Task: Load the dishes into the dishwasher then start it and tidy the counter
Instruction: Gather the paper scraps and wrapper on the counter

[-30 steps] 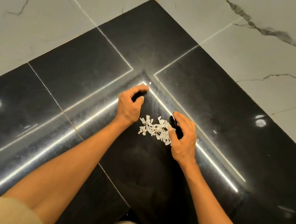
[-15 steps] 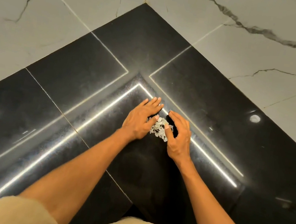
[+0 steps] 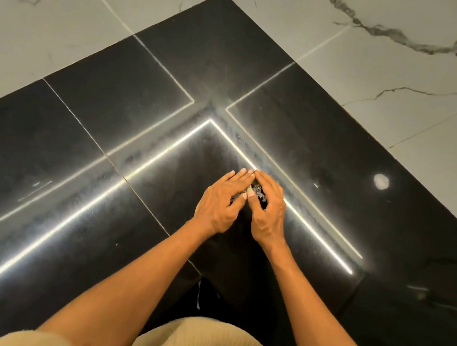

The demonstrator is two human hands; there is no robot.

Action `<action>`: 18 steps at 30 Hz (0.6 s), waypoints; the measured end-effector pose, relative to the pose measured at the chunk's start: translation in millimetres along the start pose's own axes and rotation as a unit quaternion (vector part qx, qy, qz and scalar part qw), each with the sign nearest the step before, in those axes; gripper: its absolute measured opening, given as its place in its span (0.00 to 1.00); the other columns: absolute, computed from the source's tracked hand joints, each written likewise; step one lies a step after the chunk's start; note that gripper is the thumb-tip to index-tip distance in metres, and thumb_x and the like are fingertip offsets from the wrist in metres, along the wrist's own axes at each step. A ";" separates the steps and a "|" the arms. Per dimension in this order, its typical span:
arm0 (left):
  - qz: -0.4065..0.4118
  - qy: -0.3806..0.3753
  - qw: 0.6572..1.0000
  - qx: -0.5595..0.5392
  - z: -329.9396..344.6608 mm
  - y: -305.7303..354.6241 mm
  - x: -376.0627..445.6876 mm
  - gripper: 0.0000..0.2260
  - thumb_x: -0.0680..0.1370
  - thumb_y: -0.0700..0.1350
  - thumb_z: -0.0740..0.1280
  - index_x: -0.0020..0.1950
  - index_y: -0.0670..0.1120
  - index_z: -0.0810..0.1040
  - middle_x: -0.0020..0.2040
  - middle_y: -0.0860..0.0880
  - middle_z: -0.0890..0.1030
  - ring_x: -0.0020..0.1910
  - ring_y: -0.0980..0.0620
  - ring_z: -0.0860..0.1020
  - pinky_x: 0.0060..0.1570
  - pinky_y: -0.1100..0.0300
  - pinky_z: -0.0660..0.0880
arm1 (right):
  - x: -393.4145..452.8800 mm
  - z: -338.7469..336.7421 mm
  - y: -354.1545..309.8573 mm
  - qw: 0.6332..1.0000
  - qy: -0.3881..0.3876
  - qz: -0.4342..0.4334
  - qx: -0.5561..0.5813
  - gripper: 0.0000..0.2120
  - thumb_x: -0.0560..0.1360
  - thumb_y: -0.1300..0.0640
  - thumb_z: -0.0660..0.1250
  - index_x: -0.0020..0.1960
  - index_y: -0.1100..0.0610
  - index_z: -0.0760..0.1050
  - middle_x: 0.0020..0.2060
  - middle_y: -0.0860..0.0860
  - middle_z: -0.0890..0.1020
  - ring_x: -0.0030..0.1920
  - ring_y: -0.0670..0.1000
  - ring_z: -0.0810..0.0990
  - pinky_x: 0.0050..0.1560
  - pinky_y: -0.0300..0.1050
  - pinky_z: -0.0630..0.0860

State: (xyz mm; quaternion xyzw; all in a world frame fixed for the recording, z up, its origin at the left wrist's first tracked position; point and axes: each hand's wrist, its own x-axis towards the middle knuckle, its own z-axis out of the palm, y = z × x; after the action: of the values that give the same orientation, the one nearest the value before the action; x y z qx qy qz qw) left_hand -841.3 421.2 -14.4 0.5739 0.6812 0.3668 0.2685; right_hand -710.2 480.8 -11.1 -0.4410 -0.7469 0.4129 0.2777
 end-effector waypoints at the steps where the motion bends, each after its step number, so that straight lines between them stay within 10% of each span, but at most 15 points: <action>1: -0.005 0.005 1.000 -0.003 3.9 2.6 -4.7 0.24 0.81 0.50 0.54 0.76 0.47 0.68 0.76 0.49 0.68 0.76 0.57 0.63 0.77 0.59 0.55 | -4.3 -1.5 1.3 1.000 0.000 0.002 0.006 0.24 0.78 0.46 0.62 0.70 0.57 0.76 0.68 0.48 0.78 0.71 0.47 0.71 0.72 0.41 0.64; 8: -0.042 0.055 0.997 -0.030 25.6 24.6 -30.3 0.23 0.80 0.48 0.55 0.74 0.47 0.71 0.73 0.50 0.71 0.74 0.61 0.64 0.76 0.65 0.55 | -30.1 -14.4 6.2 0.999 -0.008 -0.007 0.032 0.23 0.78 0.49 0.63 0.69 0.58 0.77 0.67 0.49 0.79 0.70 0.47 0.73 0.71 0.53 0.67; 18: -0.109 0.163 0.979 -0.059 83.1 74.3 -81.7 0.21 0.79 0.42 0.59 0.72 0.44 0.73 0.70 0.48 0.75 0.72 0.57 0.69 0.75 0.59 0.61 | -76.1 -56.2 26.1 0.995 -0.081 -0.035 0.055 0.22 0.78 0.47 0.62 0.68 0.56 0.77 0.67 0.48 0.78 0.69 0.48 0.73 0.69 0.36 0.65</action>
State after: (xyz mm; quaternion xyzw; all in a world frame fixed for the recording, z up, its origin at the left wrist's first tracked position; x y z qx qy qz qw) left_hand -716.2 362.5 -7.6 0.4123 0.7512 0.4635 0.2258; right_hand -620.5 441.2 -9.1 -0.3640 -0.7581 0.4777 0.2541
